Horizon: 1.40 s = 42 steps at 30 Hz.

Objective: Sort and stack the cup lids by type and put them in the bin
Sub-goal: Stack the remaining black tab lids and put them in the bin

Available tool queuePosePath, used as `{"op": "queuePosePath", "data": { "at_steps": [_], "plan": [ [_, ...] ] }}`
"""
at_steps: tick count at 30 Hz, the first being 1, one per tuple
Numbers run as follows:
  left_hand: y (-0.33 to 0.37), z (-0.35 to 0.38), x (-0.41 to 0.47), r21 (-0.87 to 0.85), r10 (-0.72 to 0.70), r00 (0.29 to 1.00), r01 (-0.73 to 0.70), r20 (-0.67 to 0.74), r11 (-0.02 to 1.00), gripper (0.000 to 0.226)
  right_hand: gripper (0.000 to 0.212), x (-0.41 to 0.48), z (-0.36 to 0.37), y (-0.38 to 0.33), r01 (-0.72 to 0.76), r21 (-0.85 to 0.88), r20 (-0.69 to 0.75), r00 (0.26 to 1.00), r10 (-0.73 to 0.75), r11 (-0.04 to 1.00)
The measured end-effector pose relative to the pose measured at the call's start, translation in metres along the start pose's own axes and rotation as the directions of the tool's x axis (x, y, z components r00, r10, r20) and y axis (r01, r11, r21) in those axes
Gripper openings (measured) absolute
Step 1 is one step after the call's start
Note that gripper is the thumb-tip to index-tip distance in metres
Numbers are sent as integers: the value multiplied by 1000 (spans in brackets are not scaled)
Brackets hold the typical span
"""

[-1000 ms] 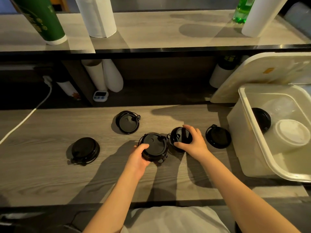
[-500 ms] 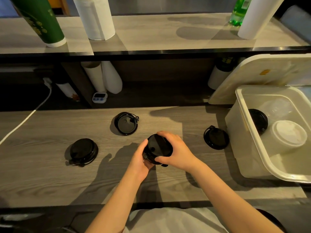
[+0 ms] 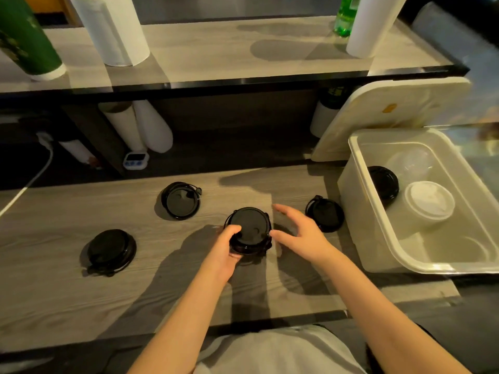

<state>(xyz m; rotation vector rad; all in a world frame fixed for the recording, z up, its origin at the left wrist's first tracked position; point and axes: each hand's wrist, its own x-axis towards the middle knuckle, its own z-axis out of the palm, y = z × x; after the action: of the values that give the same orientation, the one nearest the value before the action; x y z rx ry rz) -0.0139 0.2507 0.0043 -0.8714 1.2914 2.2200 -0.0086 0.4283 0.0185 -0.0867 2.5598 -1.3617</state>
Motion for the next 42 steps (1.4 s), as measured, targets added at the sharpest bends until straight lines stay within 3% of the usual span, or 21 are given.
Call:
{"op": "queuePosePath", "data": {
  "at_steps": [4,7,12,16,21,24,27,30,33,35,39,42],
  "plan": [
    [5,11,5,4,-3,1000,3,2,1000,22,64,13,-31,32,-171,-237,-113,983,147,956],
    [4,16,5,0,0,1000,0,14,1000,22,74,26,-44,50,-321,-395,-201,944,261,861],
    [4,25,4,9,0,1000,0,17,1000,18,85,41,-49,70,-457,-400,-144,887,438,794],
    [4,30,5,1,15,1000,-15,3,1000,9,79,43,-44,76,-399,-536,-111,907,406,744],
    [4,33,12,-23,23,1000,-24,-15,999,23,84,40,-46,81,-346,-525,-71,928,364,778],
    [3,36,12,-11,19,1000,-20,-19,1000,17,91,40,-49,75,-383,-390,-107,922,372,837],
    [0,36,12,-23,25,999,-26,-32,999,36,89,40,-46,62,-370,-243,-139,928,345,897],
    [-2,37,12,-22,15,997,-17,-75,1000,54,83,40,-40,44,-224,7,-177,959,222,975],
    [-2,41,10,-41,2,996,-6,-93,999,67,81,36,-38,22,-67,110,-176,981,86,992],
    [-1,44,7,-34,10,998,-12,-64,999,66,82,30,-38,11,-2,106,-125,992,15,994],
    [-4,56,3,16,23,1000,-23,-11,1000,34,87,17,-41,-3,109,-12,-11,994,-109,994],
    [-6,63,2,50,33,999,-35,25,998,31,88,8,-51,-8,163,-111,-12,986,-166,980]
  ]
}}
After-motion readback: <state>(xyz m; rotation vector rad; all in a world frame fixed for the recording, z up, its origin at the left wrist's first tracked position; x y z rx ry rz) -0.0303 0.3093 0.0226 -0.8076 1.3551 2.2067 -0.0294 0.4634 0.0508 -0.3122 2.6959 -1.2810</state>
